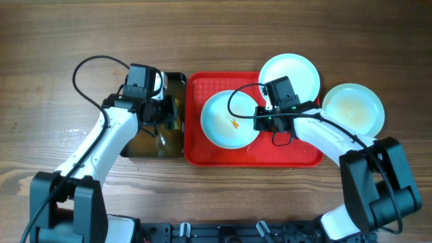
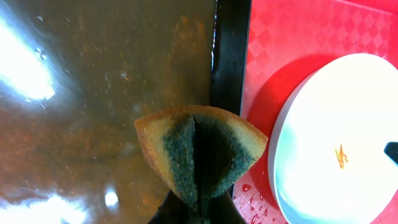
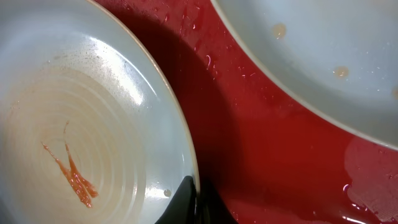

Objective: Clean dirty plates on tray and stack at the side
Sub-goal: 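Scrub the held plate with the sponge in the left gripper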

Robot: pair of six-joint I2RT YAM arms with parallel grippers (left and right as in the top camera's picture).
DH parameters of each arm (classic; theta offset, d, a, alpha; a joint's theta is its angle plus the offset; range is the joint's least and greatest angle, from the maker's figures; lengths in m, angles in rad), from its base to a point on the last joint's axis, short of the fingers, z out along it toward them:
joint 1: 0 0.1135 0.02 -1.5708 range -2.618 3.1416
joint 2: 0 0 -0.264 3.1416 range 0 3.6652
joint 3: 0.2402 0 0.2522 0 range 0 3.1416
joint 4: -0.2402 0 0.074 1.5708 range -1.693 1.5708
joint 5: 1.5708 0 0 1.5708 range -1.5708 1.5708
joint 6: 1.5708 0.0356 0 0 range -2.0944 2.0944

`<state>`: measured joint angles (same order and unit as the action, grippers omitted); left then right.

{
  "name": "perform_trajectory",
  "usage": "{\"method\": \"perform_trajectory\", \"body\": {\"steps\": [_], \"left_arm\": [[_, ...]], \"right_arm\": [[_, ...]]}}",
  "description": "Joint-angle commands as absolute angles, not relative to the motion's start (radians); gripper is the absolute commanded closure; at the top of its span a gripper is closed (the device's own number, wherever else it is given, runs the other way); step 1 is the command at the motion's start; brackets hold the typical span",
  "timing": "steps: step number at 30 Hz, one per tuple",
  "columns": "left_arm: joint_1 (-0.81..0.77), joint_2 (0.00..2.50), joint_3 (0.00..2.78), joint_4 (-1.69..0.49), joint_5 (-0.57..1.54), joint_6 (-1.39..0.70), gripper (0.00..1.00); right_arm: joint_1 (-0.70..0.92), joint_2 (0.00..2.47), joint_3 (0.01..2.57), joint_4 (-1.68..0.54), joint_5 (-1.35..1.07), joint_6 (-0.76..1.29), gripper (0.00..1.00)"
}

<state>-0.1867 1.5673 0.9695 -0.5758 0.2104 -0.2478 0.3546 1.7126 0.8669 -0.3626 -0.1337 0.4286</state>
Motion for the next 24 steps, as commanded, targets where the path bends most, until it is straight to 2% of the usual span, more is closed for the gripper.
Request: {"method": "perform_trajectory", "body": {"steps": [1, 3, 10, 17, 24], "left_arm": [[-0.187, 1.553, 0.976, -0.556, 0.231, -0.243, 0.96], [-0.19, 1.553, 0.976, -0.513, 0.407, -0.251, 0.96], [-0.381, 1.667, 0.974, -0.222, 0.546, -0.538, 0.96], [-0.551, 1.893, 0.974, 0.052, 0.583, -0.761, 0.96], [-0.516, 1.946, 0.974, 0.017, 0.498, -0.764, 0.96]], "right_arm": [[0.357, 1.718, 0.863, -0.379, -0.128, 0.419, 0.96], [0.357, 1.718, 0.863, -0.379, -0.129, 0.419, 0.96], [0.357, 1.718, 0.863, -0.379, -0.129, 0.419, 0.96], [0.357, 1.718, 0.863, -0.379, -0.128, 0.418, 0.96], [0.357, 1.718, 0.863, -0.379, -0.132, 0.418, 0.96]]}}
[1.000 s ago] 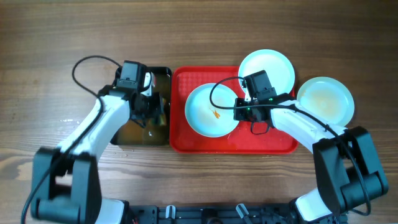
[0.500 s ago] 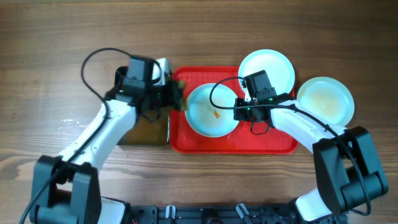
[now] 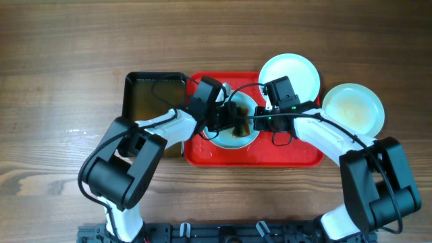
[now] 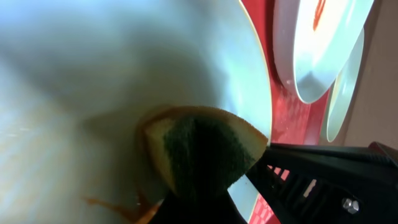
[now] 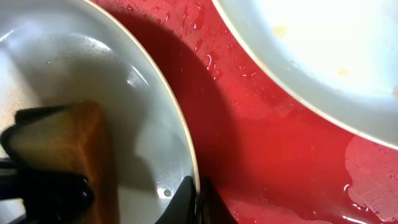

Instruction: Clean dirty plates on tray and stack at the side

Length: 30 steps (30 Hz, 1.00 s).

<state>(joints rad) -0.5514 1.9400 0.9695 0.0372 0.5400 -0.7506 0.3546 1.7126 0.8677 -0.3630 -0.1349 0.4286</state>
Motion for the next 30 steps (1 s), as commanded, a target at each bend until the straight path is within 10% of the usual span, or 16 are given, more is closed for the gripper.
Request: {"method": "perform_trajectory", "body": {"steps": [1, 9, 23, 24, 27, 30], "left_arm": [[-0.496, 1.946, 0.974, -0.017, 0.48, -0.763, 0.96], [-0.374, 1.729, 0.975, -0.247, 0.602, -0.468, 0.96], [-0.205, 1.721, 0.972, -0.581, 0.159, -0.163, 0.95], [-0.204, 1.753, 0.972, -0.565, 0.159, -0.163, 0.91], [-0.205, 1.799, 0.972, -0.545, 0.159, -0.164, 0.3], [-0.205, 1.822, 0.971, -0.542, 0.159, -0.164, 0.25]], "right_arm": [[0.357, 1.718, 0.863, -0.379, -0.132, 0.418, 0.96], [0.357, 1.718, 0.863, -0.374, -0.132, 0.418, 0.89], [0.357, 1.718, 0.863, -0.352, -0.151, 0.393, 0.96], [0.357, 1.718, 0.863, -0.353, -0.152, 0.392, 0.96], [0.357, 1.718, 0.863, -0.353, -0.159, 0.392, 0.96], [0.357, 1.718, 0.863, -0.353, -0.159, 0.393, 0.96]]}}
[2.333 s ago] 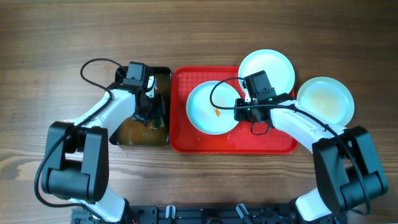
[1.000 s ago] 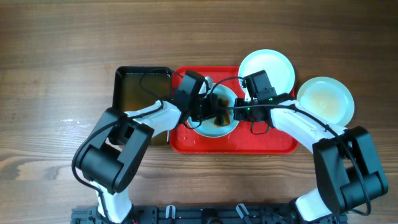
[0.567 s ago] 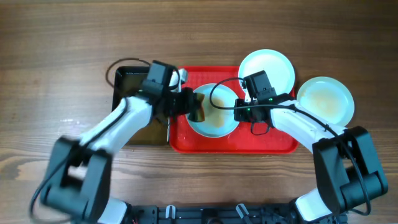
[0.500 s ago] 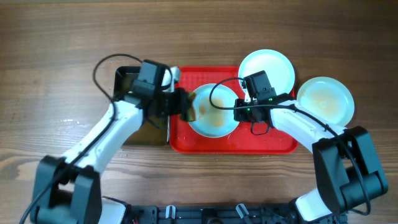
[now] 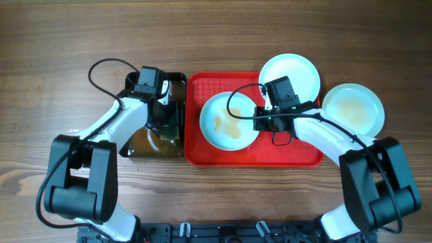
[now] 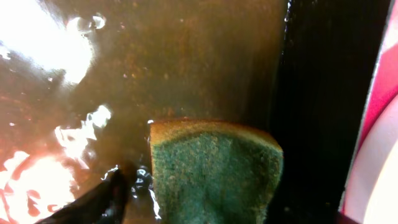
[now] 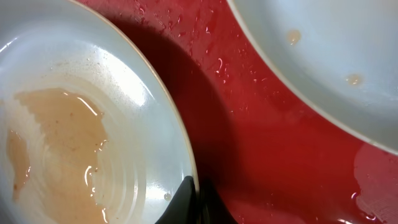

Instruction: Clean dirty plates on tray and stack at the side

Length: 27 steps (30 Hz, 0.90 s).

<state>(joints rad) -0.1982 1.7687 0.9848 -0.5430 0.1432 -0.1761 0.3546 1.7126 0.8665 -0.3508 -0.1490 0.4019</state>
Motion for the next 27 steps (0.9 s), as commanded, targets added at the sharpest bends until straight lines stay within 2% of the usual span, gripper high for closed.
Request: {"method": "perform_trajectory", "body": {"steps": [1, 2, 3, 6, 11, 13, 15, 19, 20, 23, 24, 25, 27], "left_arm": [[-0.205, 1.825, 0.968, -0.534, 0.159, -0.164, 0.28], [-0.205, 1.827, 0.968, -0.522, 0.159, -0.164, 0.33], [-0.205, 1.827, 0.968, -0.511, 0.159, -0.164, 0.46], [-0.205, 1.827, 0.968, -0.482, 0.171, -0.164, 0.96], [-0.181, 1.817, 1.022, -0.507, 0.17, -0.165, 0.96], [-0.175, 1.814, 1.04, -0.561, 0.175, -0.169, 0.53], [-0.176, 1.814, 1.04, -0.675, 0.229, -0.169, 0.43], [-0.186, 1.814, 1.036, -0.775, 0.3, -0.172, 0.4], [-0.188, 1.814, 1.034, -0.774, 0.299, -0.172, 0.41], [-0.202, 1.814, 1.033, -0.761, 0.299, -0.172, 0.62], [-0.208, 1.814, 1.033, -0.755, 0.299, -0.172, 0.81], [-0.212, 1.814, 1.032, -0.748, 0.299, -0.172, 0.92], [-0.223, 1.818, 1.032, -0.736, 0.299, -0.171, 0.96]], "right_arm": [[0.357, 1.718, 0.863, -0.353, -0.161, 0.393, 0.96], [0.357, 1.718, 0.863, -0.353, -0.175, 0.393, 0.96], [0.357, 1.718, 0.863, -0.353, -0.182, 0.393, 0.96], [0.357, 1.718, 0.863, -0.356, -0.186, 0.393, 0.95], [0.357, 1.718, 0.863, -0.35, -0.185, 0.393, 0.96], [0.357, 1.718, 0.863, -0.335, -0.181, 0.393, 0.96], [0.357, 1.718, 0.863, -0.284, -0.181, 0.39, 0.95], [0.357, 1.707, 0.869, -0.228, -0.169, 0.307, 0.96], [0.357, 1.685, 0.87, -0.233, -0.137, 0.303, 0.96], [0.357, 1.551, 0.87, -0.256, -0.029, 0.229, 0.96], [0.357, 1.497, 0.87, -0.26, 0.007, 0.192, 0.96], [0.363, 1.434, 0.87, -0.269, 0.083, 0.145, 0.96], [0.379, 1.359, 0.87, -0.279, 0.187, 0.067, 0.96]]}}
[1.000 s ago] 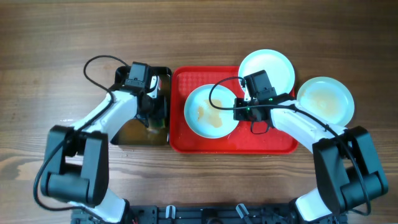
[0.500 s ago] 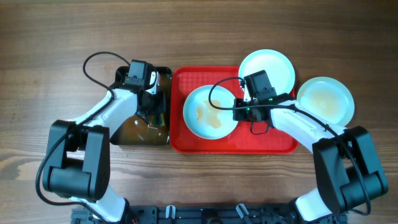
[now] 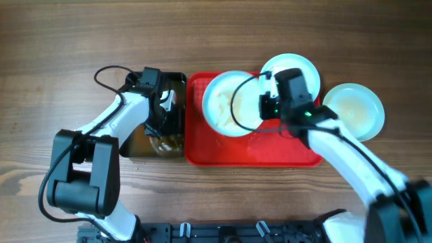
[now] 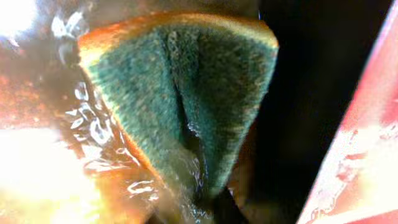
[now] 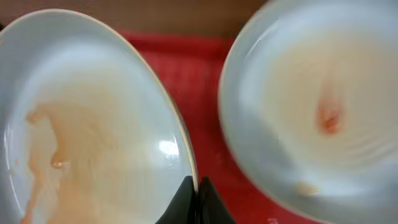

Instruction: Clean dirty plates on tray and stack at the side

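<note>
My right gripper (image 3: 260,110) (image 5: 196,190) is shut on the rim of a white plate (image 3: 226,104) (image 5: 93,124). That plate is tilted above the red tray (image 3: 270,152) and smeared with brownish liquid. A second white plate (image 3: 297,67) (image 5: 317,112) with an orange stain lies at the tray's far right corner. My left gripper (image 3: 160,121) (image 4: 193,208) is shut on a folded green and orange sponge (image 4: 180,93), which is dipped in the brown water of the black tub (image 3: 138,138).
A third white plate (image 3: 353,108) with a faint tan film lies on the wooden table to the right of the tray. The tub stands tight against the tray's left edge. Cables loop over both arms.
The plate in my right gripper lay flat on the tray; now it is off the tray, tilted and shifted toward the far edge. The sponge lay flat in the water; now it is pinched into a fold.
At first my left gripper held the folded sponge over the tub, and the plate bore an orange streak. Then the sponge was pressed on that plate. Later it was back in the tub, with a brown wet smear on the plate. My right gripper kept its hold on the rim.
</note>
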Robot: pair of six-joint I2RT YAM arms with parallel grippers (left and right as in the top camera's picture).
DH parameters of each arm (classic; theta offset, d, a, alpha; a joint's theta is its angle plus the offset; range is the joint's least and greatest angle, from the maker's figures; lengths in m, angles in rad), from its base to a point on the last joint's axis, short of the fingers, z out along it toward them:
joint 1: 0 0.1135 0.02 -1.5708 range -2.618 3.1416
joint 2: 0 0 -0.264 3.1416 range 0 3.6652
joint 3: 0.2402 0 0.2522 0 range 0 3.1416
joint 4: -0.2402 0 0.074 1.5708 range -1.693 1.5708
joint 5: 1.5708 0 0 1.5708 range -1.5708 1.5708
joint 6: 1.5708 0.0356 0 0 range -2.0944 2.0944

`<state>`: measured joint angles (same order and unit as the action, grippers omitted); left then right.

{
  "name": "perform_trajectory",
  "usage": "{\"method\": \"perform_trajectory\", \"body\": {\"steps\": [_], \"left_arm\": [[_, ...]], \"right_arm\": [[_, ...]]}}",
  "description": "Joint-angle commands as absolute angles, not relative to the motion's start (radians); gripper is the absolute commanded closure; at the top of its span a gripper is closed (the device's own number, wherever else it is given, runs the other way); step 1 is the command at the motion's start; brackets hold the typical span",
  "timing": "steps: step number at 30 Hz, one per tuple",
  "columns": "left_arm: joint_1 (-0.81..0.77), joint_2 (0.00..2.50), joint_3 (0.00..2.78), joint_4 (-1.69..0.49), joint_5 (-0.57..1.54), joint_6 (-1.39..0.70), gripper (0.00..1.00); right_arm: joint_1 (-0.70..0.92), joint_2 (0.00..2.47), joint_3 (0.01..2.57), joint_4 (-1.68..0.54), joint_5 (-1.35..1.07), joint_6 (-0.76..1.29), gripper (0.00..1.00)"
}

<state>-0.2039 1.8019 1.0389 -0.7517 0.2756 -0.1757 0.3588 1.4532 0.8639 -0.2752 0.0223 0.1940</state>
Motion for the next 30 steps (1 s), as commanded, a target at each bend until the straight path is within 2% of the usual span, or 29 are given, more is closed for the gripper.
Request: {"method": "perform_trajectory", "body": {"steps": [1, 3, 4, 5, 6, 9, 12, 13, 15, 17, 21, 22, 23, 26, 28, 30], "left_arm": [[-0.226, 1.818, 1.032, -0.732, 0.298, -0.171, 0.96], [-0.225, 1.818, 1.032, -0.723, 0.294, -0.171, 0.92], [-0.225, 1.818, 1.032, -0.722, 0.286, -0.171, 0.68], [-0.225, 1.818, 1.032, -0.722, 0.279, -0.171, 0.53], [-0.225, 1.818, 1.032, -0.722, 0.271, -0.171, 0.48], [-0.225, 1.818, 1.032, -0.71, 0.264, -0.171, 0.41], [-0.225, 1.818, 1.032, -0.665, 0.264, -0.172, 0.48], [-0.225, 1.818, 1.032, -0.654, 0.263, -0.171, 0.59], [-0.225, 1.818, 1.032, -0.65, 0.264, -0.171, 0.73], [-0.225, 1.818, 1.032, -0.642, 0.264, -0.171, 0.96], [-0.225, 1.818, 1.032, -0.642, 0.263, -0.171, 0.94], [-0.225, 1.818, 1.032, -0.642, 0.263, -0.171, 0.77], [-0.225, 1.818, 1.032, -0.643, 0.263, -0.171, 0.77], [-0.225, 1.818, 1.032, -0.643, 0.264, -0.171, 0.78], [-0.225, 1.818, 1.032, -0.643, 0.264, -0.171, 0.78], [-0.225, 1.818, 1.032, -0.643, 0.264, -0.171, 0.78]], "right_arm": [[0.403, 1.313, 0.87, -0.289, 0.274, -0.007, 0.96], [0.452, 1.274, 0.87, -0.3, 0.437, -0.099, 0.96], [0.482, 1.269, 0.87, -0.299, 0.528, -0.145, 0.96], [0.516, 1.267, 0.87, -0.292, 0.625, -0.2, 0.96], [0.544, 1.267, 0.87, -0.287, 0.68, -0.237, 0.96], [0.611, 1.267, 0.87, -0.245, 0.817, -0.315, 0.96], [0.634, 1.267, 0.87, -0.205, 0.902, -0.339, 0.96], [0.635, 1.267, 0.87, -0.197, 0.902, -0.34, 0.96], [0.635, 1.267, 0.87, -0.194, 0.902, -0.34, 0.96], [0.635, 1.267, 0.87, -0.18, 0.948, -0.338, 0.96], [0.599, 1.268, 0.87, -0.103, 1.068, -0.285, 0.96], [0.576, 1.268, 0.87, -0.102, 1.084, -0.224, 0.96], [0.533, 1.268, 0.87, -0.125, 1.082, -0.113, 0.96], [0.374, 1.268, 0.87, -0.276, 0.847, 0.146, 0.96], [0.191, 1.269, 0.87, -0.395, 0.638, 0.353, 0.96], [-0.005, 1.27, 0.87, -0.447, 0.45, 0.439, 0.96]]}}
